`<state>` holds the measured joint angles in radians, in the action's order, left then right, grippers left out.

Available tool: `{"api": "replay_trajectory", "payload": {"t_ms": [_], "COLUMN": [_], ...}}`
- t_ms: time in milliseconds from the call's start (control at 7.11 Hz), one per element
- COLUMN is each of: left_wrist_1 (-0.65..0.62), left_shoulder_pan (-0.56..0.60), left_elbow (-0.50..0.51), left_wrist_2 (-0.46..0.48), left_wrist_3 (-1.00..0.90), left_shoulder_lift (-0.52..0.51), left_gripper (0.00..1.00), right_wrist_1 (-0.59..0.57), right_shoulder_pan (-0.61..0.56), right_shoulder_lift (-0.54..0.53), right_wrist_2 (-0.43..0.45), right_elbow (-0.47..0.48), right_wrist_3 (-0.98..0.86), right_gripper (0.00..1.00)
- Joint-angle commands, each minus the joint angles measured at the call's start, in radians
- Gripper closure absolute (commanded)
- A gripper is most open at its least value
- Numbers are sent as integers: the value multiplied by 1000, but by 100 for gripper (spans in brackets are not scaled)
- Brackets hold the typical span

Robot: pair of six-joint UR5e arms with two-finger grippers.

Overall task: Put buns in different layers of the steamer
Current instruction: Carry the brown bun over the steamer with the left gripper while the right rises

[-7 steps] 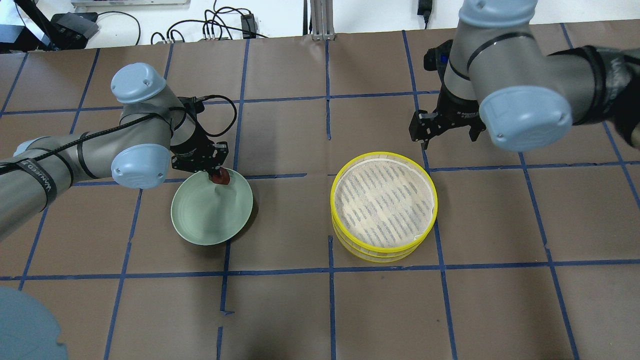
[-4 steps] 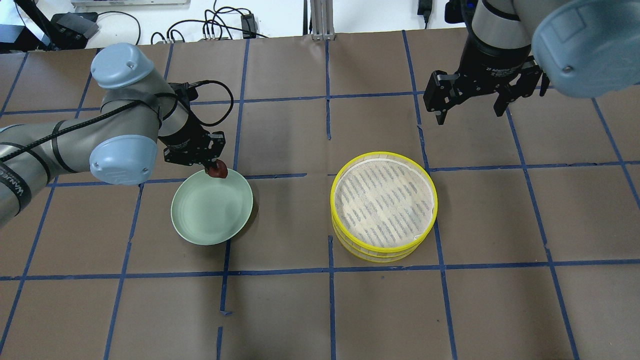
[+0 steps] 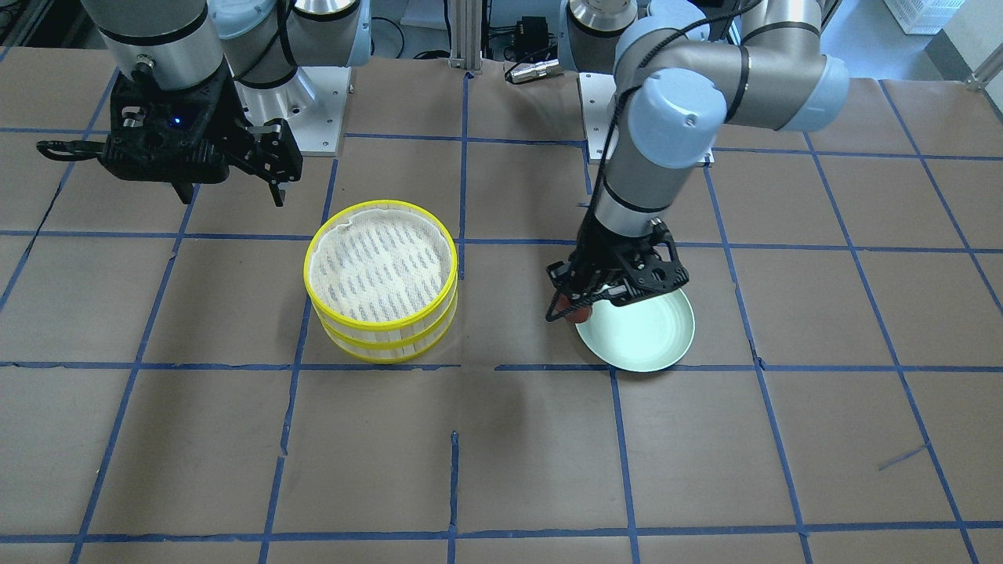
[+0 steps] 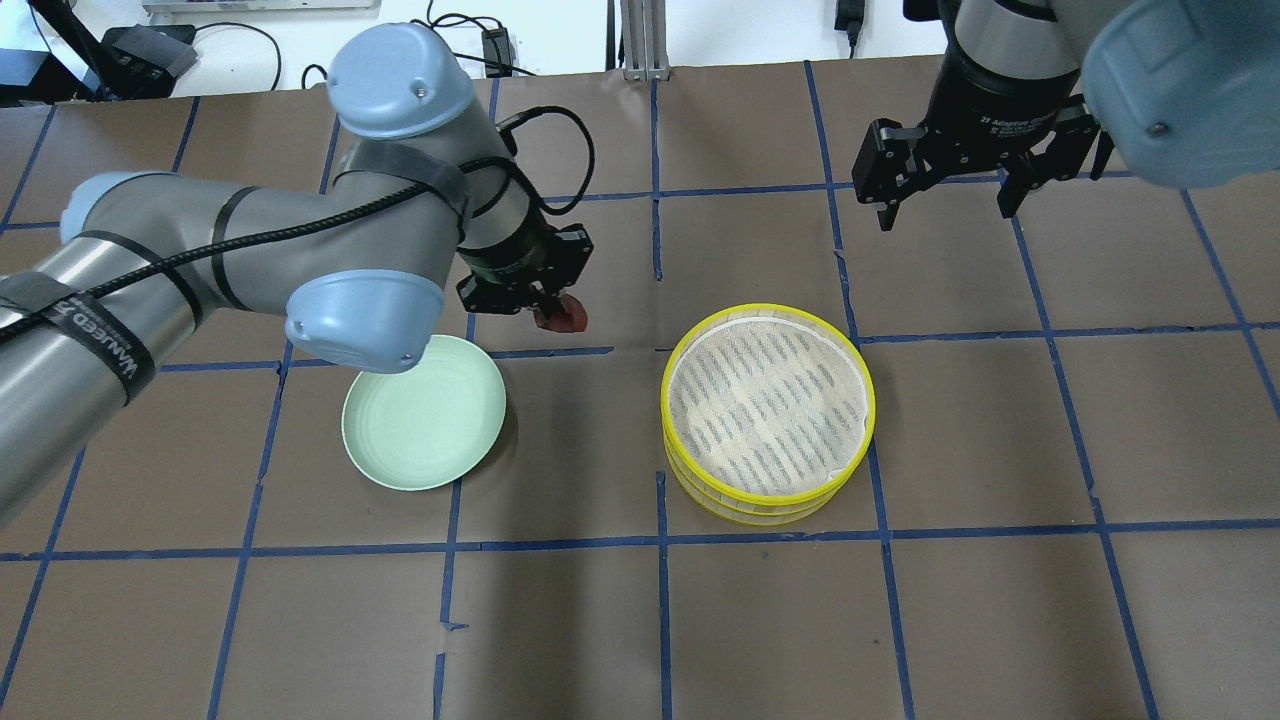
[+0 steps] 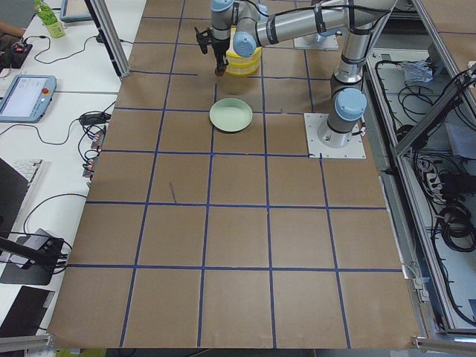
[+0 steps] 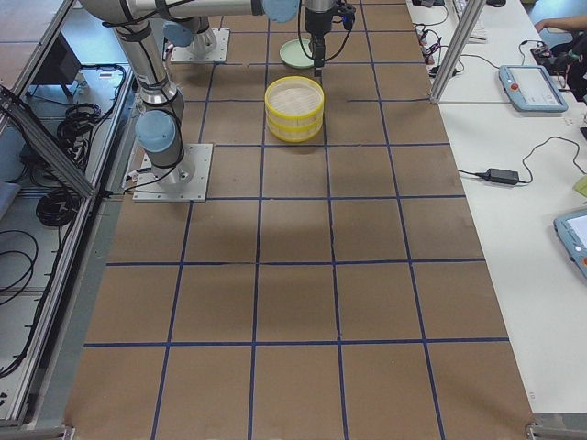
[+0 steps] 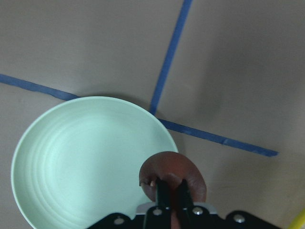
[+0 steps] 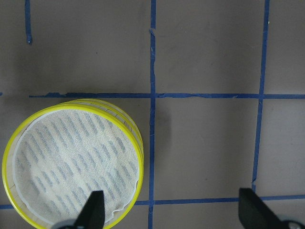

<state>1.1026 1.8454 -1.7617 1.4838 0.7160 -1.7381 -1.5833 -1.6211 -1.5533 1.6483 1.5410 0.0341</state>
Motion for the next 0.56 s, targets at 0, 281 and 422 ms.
{"api": "replay_trajectory", "payload": {"t_ms": [0, 281, 422], "left_wrist_1": [-20, -90, -125], "left_shoulder_pan": [179, 236, 268], "left_elbow": [18, 18, 18], "left_wrist_2": [0, -3, -3], "left_wrist_3": [237, 379, 379], "left_shoulder_lift": [-20, -56, -93], "left_gripper": [99, 99, 46], "right_wrist_1": [-23, -29, -26], "right_shoulder_pan": [7, -6, 6], "right_shoulder_lift": [1, 6, 1], "right_wrist_2": [-4, -10, -9], "right_elbow": [2, 8, 11], "right_wrist_3": [-3, 1, 0], "right_gripper": [0, 0, 0]}}
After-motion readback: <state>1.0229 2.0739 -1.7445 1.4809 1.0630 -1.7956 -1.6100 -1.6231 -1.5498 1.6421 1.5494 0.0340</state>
